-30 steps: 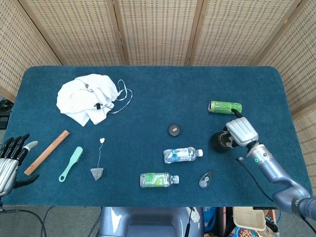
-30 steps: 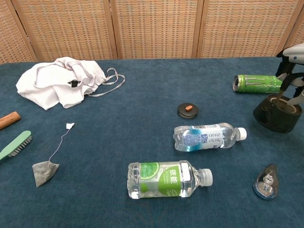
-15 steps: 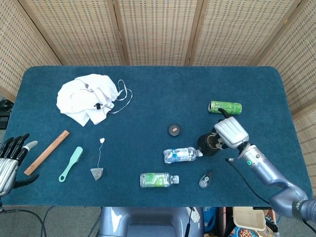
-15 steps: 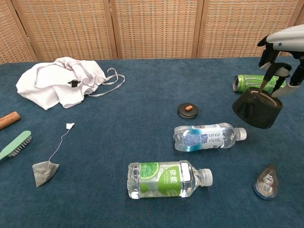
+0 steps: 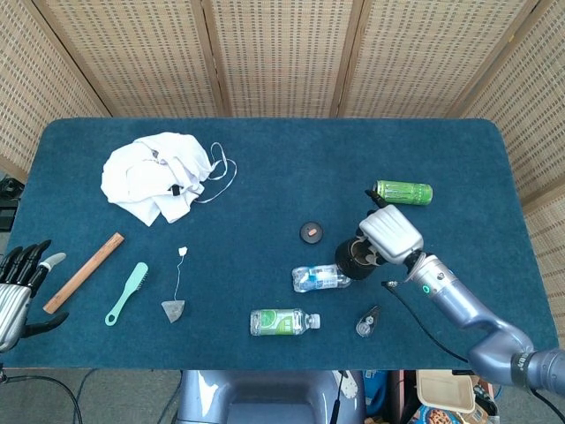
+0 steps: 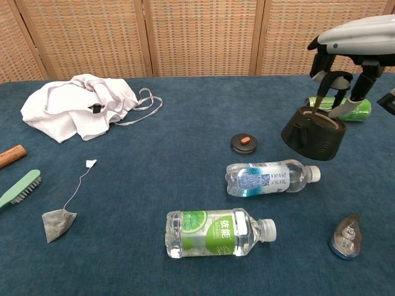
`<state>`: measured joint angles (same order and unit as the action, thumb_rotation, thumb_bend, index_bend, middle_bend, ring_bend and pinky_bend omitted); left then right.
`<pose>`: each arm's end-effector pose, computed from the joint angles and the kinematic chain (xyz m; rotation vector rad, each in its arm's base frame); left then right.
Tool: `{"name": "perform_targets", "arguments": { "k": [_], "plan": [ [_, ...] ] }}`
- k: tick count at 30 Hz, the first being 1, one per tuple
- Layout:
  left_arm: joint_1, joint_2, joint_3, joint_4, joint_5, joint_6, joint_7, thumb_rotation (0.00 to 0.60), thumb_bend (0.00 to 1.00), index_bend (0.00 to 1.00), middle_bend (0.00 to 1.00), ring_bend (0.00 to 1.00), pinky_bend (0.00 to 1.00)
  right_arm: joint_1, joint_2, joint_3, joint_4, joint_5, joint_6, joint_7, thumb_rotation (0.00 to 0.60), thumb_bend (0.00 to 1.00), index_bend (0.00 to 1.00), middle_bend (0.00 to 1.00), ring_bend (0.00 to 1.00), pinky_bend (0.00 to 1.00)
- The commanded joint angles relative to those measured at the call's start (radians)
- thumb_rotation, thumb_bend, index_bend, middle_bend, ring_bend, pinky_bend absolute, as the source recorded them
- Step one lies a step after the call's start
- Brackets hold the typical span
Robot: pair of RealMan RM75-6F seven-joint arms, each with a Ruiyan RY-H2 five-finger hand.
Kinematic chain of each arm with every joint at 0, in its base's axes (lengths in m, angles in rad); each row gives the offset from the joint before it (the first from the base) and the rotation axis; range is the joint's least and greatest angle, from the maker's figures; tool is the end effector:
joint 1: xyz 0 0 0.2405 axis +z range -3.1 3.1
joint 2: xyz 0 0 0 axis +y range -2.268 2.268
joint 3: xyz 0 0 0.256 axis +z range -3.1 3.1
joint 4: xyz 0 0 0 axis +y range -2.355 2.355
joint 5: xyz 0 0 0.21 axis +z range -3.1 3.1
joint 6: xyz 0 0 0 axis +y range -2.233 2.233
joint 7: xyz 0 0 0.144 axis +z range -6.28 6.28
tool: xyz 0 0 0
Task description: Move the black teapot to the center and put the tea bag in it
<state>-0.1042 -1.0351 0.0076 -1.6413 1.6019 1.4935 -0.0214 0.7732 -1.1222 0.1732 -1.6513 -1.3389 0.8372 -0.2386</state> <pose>-0.2994 0.1739 0.1706 -1.5174 -0.8608 -0.9129 -0.1448 -0.3586 0.0948 2.0440 -0.6215 0.8333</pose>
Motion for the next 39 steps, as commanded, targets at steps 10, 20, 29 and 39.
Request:
{"name": "perform_targets", "arguments": {
  "k": [10, 20, 29, 39],
  "plan": [
    [0.011, -0.001, 0.003, 0.015, -0.006, 0.008, -0.018, 0.600, 0.16, 0.14, 0.02, 0.04, 0.00, 0.083, -0.100, 0.041, 0.025, -0.010, 0.019, -0.075, 0.600, 0.31, 0.88, 0.84, 0.54, 0.13],
    [0.020, -0.002, 0.007, 0.027, -0.013, 0.011, -0.029, 0.600, 0.16, 0.14, 0.02, 0.04, 0.00, 0.114, -0.175, 0.044, 0.088, -0.074, 0.064, -0.046, 0.600, 0.32, 0.88, 0.84, 0.54, 0.13],
    [0.026, -0.006, 0.010, 0.039, -0.019, 0.010, -0.038, 0.600, 0.16, 0.14, 0.02, 0.04, 0.00, 0.146, -0.241, 0.035, 0.144, -0.112, 0.073, -0.031, 0.600, 0.32, 0.88, 0.84, 0.54, 0.13],
    [0.028, -0.011, 0.011, 0.048, -0.021, 0.007, -0.045, 0.600, 0.16, 0.13, 0.02, 0.04, 0.00, 0.174, -0.286, 0.035, 0.163, -0.118, 0.068, -0.038, 0.600, 0.32, 0.88, 0.84, 0.54, 0.13]
  ]
}}
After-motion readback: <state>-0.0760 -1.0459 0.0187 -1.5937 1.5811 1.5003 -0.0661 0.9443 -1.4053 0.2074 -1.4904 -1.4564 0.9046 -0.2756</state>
